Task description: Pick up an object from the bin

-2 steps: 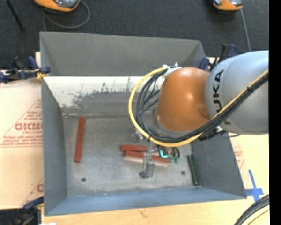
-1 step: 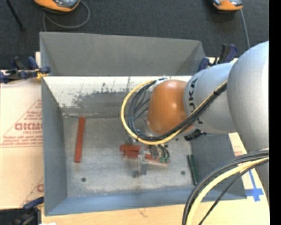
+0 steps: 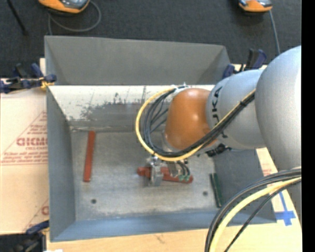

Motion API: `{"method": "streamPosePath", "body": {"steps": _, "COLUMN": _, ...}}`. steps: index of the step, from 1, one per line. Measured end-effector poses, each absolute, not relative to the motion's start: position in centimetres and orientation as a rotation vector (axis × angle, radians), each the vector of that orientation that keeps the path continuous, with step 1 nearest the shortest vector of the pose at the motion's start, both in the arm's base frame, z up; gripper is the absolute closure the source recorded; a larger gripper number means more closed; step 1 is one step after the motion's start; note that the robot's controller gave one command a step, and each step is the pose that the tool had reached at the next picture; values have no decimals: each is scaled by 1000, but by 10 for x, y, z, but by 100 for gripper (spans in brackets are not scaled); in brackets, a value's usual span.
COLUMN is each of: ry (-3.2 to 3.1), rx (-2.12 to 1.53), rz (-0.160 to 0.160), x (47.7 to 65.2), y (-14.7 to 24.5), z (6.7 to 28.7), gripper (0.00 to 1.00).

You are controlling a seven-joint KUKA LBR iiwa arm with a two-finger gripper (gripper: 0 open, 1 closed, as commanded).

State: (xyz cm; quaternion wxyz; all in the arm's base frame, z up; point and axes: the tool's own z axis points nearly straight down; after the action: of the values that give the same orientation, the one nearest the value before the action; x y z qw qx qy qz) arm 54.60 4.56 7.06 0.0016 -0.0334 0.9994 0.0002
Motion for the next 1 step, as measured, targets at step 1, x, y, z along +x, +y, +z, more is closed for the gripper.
{"method": "streamPosePath", "body": {"steps": 1, "ry": 3137, "rx": -103, "rz": 2, "x": 546, "y": 46, "z": 71, "gripper": 0}}
